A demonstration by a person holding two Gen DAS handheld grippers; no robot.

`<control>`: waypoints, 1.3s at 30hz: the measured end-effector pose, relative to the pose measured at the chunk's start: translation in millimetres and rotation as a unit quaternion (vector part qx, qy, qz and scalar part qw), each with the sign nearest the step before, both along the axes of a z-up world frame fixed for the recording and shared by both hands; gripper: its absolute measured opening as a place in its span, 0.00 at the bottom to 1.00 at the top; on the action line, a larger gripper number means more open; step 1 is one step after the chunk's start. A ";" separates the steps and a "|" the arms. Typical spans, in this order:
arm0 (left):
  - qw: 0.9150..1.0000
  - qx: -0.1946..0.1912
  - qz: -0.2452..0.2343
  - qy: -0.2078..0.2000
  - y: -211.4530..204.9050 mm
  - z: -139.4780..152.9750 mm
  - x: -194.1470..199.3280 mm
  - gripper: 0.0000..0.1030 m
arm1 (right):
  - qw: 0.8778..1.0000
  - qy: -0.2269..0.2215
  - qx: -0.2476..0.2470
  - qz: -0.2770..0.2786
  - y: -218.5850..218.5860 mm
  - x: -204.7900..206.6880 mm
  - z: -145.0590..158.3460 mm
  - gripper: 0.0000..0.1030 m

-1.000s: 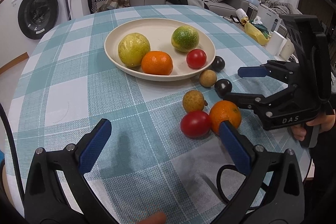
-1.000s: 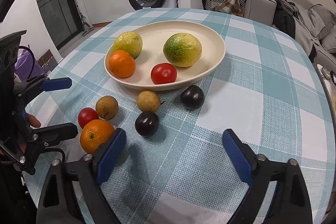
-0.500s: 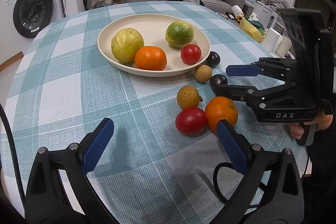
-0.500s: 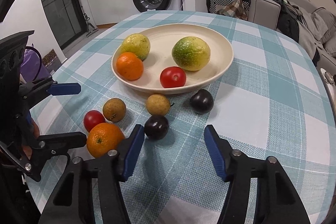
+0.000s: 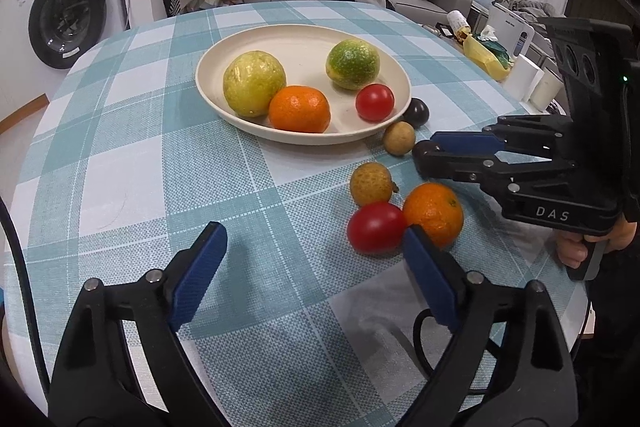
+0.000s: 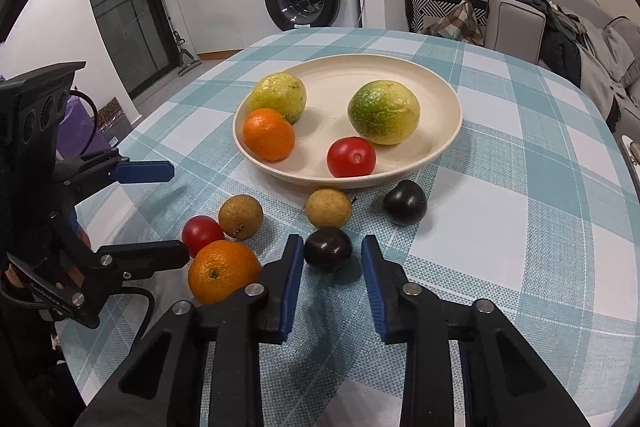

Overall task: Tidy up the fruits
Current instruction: 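Close the right tool on a dark plum while the left tool approaches a red tomato, then close the left tool on the red tomato and lift it while the right tool holds the plum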

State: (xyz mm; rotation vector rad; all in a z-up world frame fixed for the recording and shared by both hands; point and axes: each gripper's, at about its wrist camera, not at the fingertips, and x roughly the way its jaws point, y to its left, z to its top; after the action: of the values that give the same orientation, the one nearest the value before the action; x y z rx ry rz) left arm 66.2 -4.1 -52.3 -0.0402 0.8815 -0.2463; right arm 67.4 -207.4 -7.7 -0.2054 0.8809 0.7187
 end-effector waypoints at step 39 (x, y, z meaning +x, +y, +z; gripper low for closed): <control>0.999 -0.039 -0.026 -0.015 3.3 5.1 -5.2 0.25 | 1.000 -0.005 0.002 -0.013 -10.3 4.6 3.6 0.25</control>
State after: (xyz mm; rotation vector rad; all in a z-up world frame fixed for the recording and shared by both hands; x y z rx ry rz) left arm 61.0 -0.7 -47.1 -0.0864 0.8435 -0.3293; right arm 72.0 -217.7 -4.1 -0.1940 0.8711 0.6944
